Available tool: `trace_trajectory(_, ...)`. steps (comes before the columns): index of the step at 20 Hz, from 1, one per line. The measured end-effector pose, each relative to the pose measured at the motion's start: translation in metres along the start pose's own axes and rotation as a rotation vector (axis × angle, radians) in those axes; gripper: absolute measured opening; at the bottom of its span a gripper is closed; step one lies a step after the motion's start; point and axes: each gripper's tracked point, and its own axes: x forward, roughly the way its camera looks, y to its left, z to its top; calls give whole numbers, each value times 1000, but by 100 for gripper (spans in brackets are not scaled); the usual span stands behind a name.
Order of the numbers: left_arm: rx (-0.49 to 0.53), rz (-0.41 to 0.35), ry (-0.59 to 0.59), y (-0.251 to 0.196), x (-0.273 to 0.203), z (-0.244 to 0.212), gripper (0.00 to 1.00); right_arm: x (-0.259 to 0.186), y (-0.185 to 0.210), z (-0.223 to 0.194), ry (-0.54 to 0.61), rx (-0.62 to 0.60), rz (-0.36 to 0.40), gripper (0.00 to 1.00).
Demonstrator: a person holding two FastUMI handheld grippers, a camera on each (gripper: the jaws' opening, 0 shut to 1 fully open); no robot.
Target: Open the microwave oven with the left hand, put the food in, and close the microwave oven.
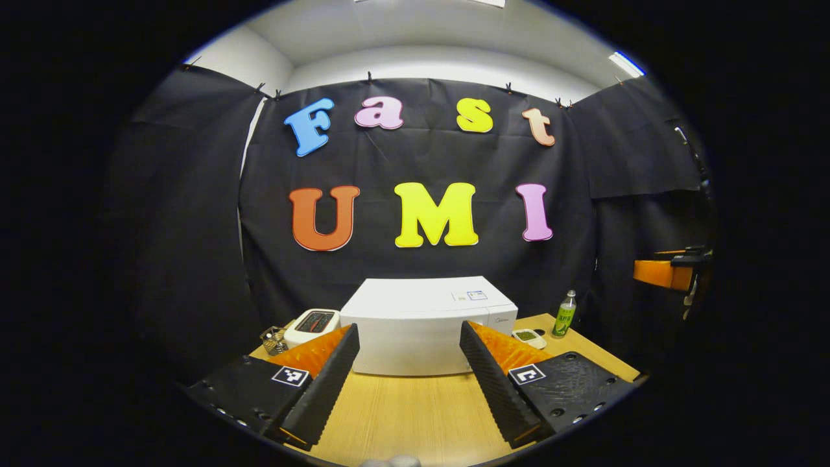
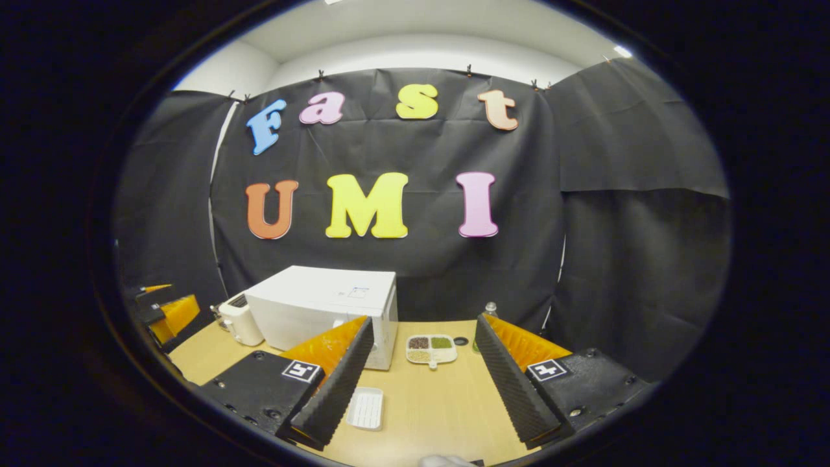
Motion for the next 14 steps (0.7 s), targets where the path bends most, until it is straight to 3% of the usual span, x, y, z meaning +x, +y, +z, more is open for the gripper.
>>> trace_trajectory(1, 13, 12, -5, 6, -8, 6, 96, -4, 4, -1, 2, 2, 4, 100)
trace_trajectory(2, 21, 19, -11, 12, -15, 14, 96, -8, 8, 1, -4, 7, 9, 92)
trace_trajectory(3, 20, 20, -18, 14, -21, 19, 95, -11, 10, 3, -11, 10, 9, 100)
trace_trajectory(4, 19, 24, -25, 16, -26, 26, 96, -14, 11, 4, -14, 14, 9, 92)
trace_trajectory(5, 20, 27, -34, 19, -28, 31, 96, -17, 14, 5, -16, 20, 13, 100)
trace_trajectory(6, 24, 34, -43, 22, -29, 35, 96, -19, 16, 7, -21, 24, 15, 92)
trace_trajectory(7, 31, 37, -53, 24, -30, 40, 96, -21, 18, 8, -25, 26, 16, 100)
trace_trajectory(8, 34, 37, -60, 25, -30, 44, 96, -23, 18, 11, -30, 25, 14, 92)
trace_trajectory(9, 32, 38, -63, 24, -30, 46, 96, -25, 19, 14, -37, 24, 15, 100)
trace_trajectory(12, 28, 29, -82, 20, -30, 52, 95, -27, 20, 22, -57, 22, 16, 100)
trace_trajectory(13, 29, 30, -88, 20, -29, 55, 95, -28, 20, 22, -56, 26, 16, 92)
trace_trajectory(14, 28, 28, -93, 20, -29, 56, 95, -28, 20, 23, -55, 28, 19, 92)
